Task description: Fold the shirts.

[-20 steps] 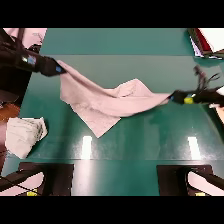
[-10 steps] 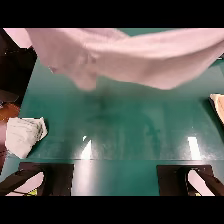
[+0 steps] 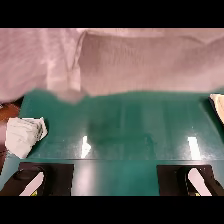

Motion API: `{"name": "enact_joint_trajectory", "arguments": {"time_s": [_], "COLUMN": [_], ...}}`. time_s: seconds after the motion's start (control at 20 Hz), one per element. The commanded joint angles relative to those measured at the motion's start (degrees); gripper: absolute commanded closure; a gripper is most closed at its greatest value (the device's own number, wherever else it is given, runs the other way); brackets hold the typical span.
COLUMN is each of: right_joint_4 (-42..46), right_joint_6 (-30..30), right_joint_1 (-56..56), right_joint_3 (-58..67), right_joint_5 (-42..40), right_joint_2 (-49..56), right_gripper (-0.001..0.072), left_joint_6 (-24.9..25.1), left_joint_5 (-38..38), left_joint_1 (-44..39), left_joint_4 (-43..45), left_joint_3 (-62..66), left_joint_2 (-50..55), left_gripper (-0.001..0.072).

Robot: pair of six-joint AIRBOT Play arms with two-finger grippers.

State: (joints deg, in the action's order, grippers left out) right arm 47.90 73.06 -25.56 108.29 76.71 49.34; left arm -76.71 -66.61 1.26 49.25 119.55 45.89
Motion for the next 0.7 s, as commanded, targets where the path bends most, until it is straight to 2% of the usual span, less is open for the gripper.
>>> {"name": "enact_joint_trajectory", "arguments": {"time_s": [0.0,0.15,0.35,0.45,0.65], "right_joint_4": [0.2,0.3,0.3,0.4,0.3], "right_joint_6": [4.8,9.6,9.7,9.5,7.8], "right_joint_1": [-0.6,5.6,17.0,21.1,24.3], "right_joint_3": [4.3,-0.1,-14.3,-21.3,-27.8], "right_joint_5": [11.0,16.6,19.8,15.6,-2.4], "right_joint_2": [3.8,9.7,19.3,24.3,33.8], "right_gripper": [0.0698,0.0698,0.0698,0.0698,0.0698], "left_joint_6": [-2.9,-4.3,-3.7,-1.2,4.5], "left_joint_5": [-5.8,-9.5,-9.8,-7.7,4.5], "left_joint_1": [0.0,0.0,0.0,0.0,0.0], "left_joint_4": [0.8,2.7,2.8,2.8,2.7], "left_joint_3": [-3.0,-17.0,-40.7,-49.7,-55.3], "left_joint_2": [-1.7,-0.4,5.5,11.3,24.7], "left_gripper": [0.0687,0.0686,0.0686,0.0686,0.0686]}}
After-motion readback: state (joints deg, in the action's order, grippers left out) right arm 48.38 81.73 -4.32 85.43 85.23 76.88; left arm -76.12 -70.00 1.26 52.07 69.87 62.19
